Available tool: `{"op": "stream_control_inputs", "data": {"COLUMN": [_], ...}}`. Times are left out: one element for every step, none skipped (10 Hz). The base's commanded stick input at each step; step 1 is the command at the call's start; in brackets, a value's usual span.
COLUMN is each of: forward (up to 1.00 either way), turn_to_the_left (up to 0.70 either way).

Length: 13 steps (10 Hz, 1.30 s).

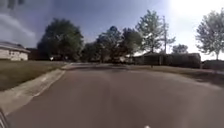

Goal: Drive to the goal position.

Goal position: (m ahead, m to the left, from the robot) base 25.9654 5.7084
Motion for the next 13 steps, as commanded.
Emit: {"op": "stream_control_inputs", "data": {"forward": [1.00, 1.00, 1.00, 1.00, 1.00, 1.00, 1.00, 1.00, 1.00, 1.00, 1.00, 1.00, 1.00], "turn_to_the_left": [0.40, 0.40, 0.40, 0.40, 0.40, 0.38, 0.18, 0.11, 0.05, 0.05, 0.34, 0.22, 0.02]}}
